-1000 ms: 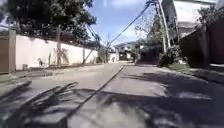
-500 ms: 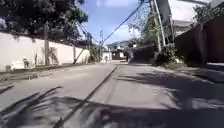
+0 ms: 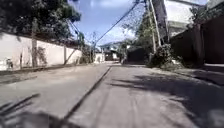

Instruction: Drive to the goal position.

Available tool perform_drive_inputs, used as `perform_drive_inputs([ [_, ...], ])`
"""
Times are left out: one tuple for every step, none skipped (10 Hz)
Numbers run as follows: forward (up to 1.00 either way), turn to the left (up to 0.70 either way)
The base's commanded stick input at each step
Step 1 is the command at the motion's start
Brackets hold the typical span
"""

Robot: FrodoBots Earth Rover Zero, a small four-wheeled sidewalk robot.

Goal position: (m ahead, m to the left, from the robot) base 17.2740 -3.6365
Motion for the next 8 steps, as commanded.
perform_drive_inputs([
  [1.00, -0.23],
  [1.00, -0.23],
  [1.00, -0.23],
  [1.00, -0.23],
  [1.00, -0.23],
  [1.00, -0.23],
  [1.00, -0.23],
  [1.00, -0.23],
])
